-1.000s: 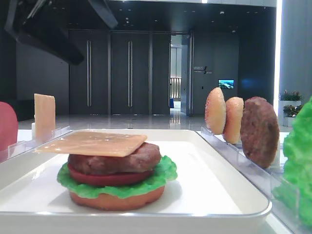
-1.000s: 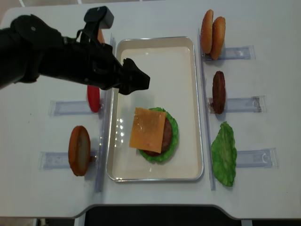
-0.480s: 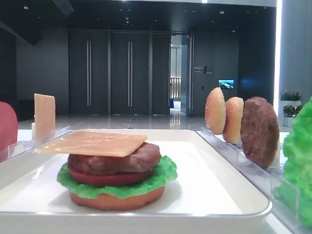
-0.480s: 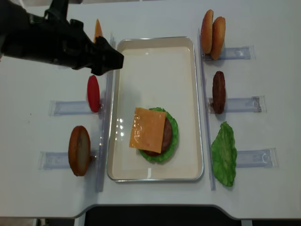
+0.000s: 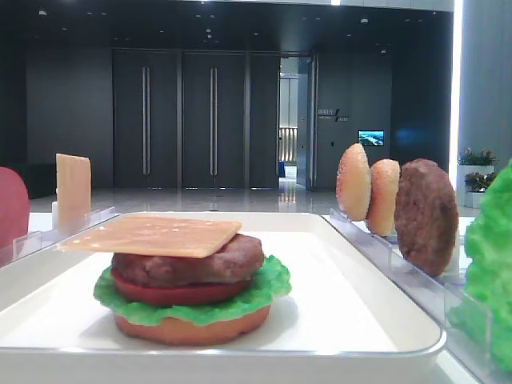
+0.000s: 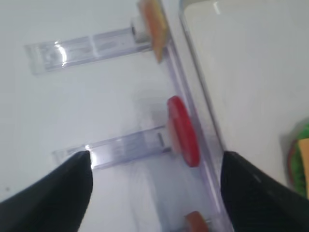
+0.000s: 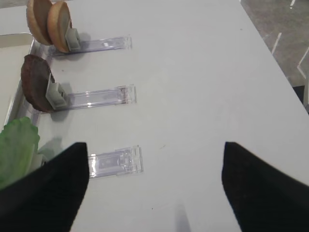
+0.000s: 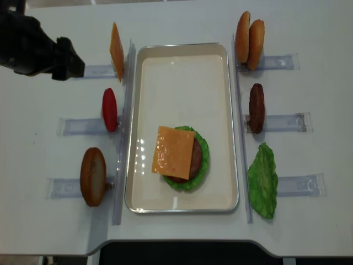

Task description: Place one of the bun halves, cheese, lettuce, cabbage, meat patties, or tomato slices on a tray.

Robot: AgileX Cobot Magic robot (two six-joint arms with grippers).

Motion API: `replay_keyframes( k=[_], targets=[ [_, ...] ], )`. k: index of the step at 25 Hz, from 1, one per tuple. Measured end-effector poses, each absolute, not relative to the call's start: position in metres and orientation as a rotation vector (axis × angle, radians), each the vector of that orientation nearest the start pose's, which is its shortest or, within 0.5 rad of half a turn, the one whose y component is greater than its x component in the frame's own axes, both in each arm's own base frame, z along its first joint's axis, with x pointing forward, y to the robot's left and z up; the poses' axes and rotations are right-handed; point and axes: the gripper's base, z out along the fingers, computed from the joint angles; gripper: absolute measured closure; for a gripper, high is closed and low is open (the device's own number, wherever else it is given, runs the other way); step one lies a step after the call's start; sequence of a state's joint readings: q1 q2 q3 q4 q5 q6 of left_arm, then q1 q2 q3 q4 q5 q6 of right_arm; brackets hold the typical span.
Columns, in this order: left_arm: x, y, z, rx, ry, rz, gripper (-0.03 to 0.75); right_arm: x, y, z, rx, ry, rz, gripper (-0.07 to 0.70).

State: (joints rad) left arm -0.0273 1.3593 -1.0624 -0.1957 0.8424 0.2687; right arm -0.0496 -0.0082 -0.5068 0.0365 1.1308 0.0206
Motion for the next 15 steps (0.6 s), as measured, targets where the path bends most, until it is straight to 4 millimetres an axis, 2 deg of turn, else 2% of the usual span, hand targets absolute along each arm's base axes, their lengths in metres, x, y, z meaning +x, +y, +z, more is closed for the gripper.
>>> replay_keyframes(
  k=[9,15],
  targets=[
    [0.265,0.004,0.295,0.157,2.721,0.175,0.079,-0.01,0.004,0.274,0.07,2.098,0.027,0.092],
    [0.259,0.008,0.293,0.142,2.792,0.235,0.079,-0.01,0.004,0.274,0.07,2.098,0.027,0.092]
  ],
)
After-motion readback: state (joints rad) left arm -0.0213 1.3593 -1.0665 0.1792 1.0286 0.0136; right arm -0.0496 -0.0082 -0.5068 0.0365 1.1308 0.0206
